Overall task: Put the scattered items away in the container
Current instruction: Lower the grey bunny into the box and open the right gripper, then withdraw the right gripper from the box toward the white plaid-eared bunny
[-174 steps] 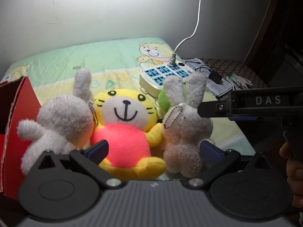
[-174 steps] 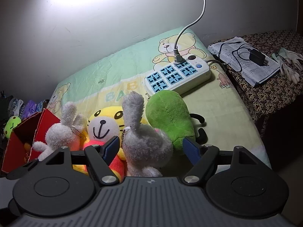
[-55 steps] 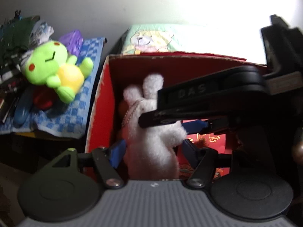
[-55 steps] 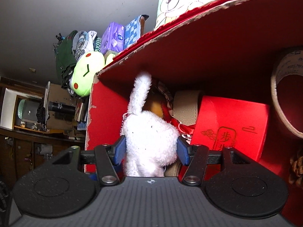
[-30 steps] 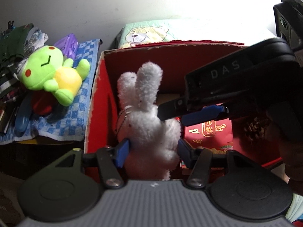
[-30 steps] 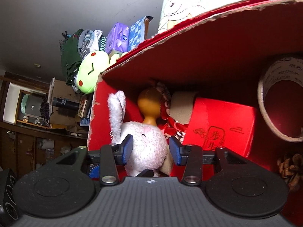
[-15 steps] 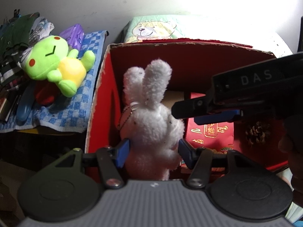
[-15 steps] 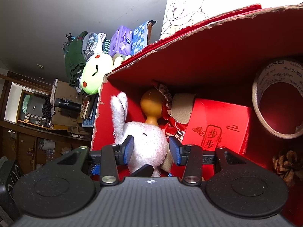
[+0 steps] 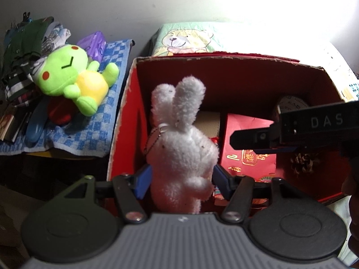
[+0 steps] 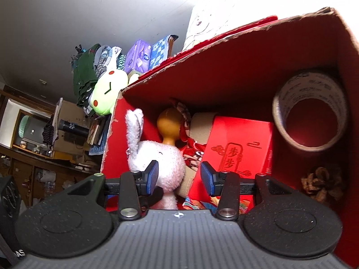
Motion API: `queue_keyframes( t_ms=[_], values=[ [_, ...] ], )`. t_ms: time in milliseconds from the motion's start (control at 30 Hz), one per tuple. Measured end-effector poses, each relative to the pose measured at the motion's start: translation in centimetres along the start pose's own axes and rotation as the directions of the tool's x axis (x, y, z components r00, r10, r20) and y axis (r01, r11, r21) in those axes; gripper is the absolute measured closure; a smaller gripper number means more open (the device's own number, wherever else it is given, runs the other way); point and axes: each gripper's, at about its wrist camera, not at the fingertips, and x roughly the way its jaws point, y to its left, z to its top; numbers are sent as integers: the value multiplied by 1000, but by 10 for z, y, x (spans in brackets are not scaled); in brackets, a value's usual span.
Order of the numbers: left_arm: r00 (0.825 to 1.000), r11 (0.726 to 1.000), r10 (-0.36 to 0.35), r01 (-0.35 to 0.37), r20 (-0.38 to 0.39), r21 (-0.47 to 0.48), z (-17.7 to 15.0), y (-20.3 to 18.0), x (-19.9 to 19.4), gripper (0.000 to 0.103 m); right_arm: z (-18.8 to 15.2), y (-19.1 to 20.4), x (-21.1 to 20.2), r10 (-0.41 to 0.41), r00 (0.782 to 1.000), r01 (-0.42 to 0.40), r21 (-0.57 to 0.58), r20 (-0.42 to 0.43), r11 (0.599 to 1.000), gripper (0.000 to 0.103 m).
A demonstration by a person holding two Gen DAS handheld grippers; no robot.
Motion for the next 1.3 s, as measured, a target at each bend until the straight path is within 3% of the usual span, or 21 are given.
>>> queue_keyframes(
  t_ms=[767, 967, 1100, 1300],
  values=[
    [999, 1000, -28, 29, 44, -7, -1, -32, -8, 16, -24, 6, -42, -159, 977, 166, -40, 141, 985, 57],
    [998, 998, -55, 56, 28, -35, -1, -32, -5, 7, -29, 1, -48, -161, 974, 166, -19, 157, 986, 57],
    [992, 989, -125, 125, 1, -79, -1, -31, -4, 5, -31, -6, -51, -150, 976, 152, -2, 158, 988, 56],
    [998, 995, -58, 59, 20, -75, -4, -44, -10, 5, -30, -9, -57, -107, 982, 112, -29, 156, 993, 57]
  ],
)
